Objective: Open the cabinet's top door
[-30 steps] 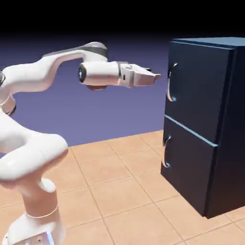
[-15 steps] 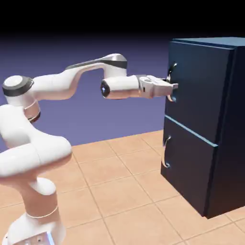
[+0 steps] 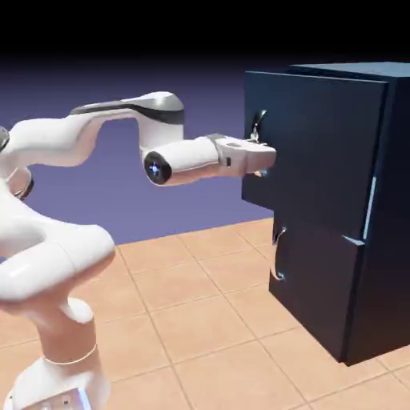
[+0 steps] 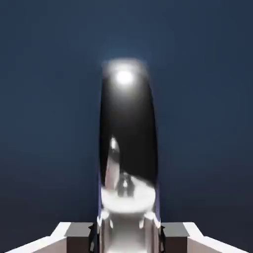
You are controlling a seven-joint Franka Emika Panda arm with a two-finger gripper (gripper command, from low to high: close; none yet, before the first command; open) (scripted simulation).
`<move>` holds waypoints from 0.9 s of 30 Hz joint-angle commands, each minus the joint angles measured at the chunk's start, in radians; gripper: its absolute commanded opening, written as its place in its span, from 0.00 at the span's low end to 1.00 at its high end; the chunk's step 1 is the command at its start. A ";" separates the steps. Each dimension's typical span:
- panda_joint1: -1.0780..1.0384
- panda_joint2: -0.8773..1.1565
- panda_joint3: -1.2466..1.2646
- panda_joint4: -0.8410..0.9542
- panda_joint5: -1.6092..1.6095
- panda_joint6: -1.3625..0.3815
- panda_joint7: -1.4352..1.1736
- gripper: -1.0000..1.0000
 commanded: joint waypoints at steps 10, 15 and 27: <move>-0.043 0.092 -0.297 -0.117 -0.301 -0.434 -0.112 0.00; -0.119 0.210 -0.433 -0.099 -0.493 -0.651 -0.198 0.00; -0.265 0.640 -0.613 0.141 -0.950 -1.028 -0.442 0.00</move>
